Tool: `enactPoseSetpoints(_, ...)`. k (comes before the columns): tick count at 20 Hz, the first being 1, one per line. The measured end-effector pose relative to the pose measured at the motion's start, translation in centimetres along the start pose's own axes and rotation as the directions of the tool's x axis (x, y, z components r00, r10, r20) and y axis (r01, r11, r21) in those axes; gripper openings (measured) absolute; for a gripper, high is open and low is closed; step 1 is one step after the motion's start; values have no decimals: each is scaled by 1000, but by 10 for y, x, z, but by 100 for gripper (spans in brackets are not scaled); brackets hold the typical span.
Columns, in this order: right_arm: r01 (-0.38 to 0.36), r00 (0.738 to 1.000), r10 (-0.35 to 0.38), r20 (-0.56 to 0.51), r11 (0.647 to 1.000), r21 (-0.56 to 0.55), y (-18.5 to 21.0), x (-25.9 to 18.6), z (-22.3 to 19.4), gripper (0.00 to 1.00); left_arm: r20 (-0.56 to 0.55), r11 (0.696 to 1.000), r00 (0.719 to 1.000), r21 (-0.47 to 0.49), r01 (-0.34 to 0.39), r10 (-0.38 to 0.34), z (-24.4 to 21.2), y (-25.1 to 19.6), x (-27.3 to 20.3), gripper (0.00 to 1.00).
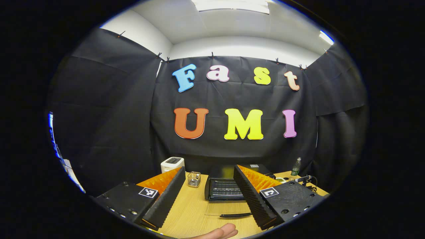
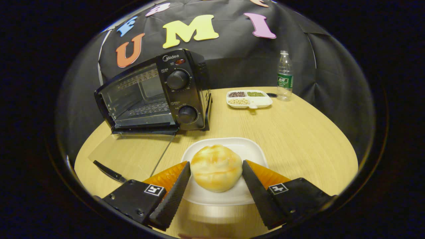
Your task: Open the electric oven with the left hand, put the food in, and close the electric oven.
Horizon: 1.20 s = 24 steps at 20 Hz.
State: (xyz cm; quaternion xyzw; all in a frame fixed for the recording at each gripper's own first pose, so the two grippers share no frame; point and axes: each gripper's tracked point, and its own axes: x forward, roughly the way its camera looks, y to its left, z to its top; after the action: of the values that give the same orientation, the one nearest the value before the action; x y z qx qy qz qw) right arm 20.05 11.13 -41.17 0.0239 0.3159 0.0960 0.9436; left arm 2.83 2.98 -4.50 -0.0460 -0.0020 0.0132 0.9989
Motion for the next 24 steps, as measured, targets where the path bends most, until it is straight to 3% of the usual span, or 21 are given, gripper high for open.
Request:
enactPoseSetpoints(4, -5, 1000, 4, 5, 1000, 14, -1, -2, 1, 87, -7, 1000, 1000, -9, 1, -1, -6, 5, -4, 96)
enactPoseSetpoints(9, -21, 997, 18, 73, 999, 36, 14, -38, 22, 84, 8, 999, 999, -22, 37, -37, -5, 11, -18, 96)
enactPoseSetpoints(16, -103, 985, 92, 148, 993, 65, 75, -64, 58, 87, 25, 999, 999, -40, 34, -33, -4, 36, -33, 95)
enactPoseSetpoints(17, -113, 983, 102, 151, 992, 65, 85, -64, 59, 84, 22, 999, 999, -40, 35, -34, -6, 39, -35, 95)
enactPoseSetpoints(24, -267, 952, 237, 193, 952, 149, 170, -51, 85, 87, 21, 999, 1000, -31, 17, -17, -7, 58, -41, 95)
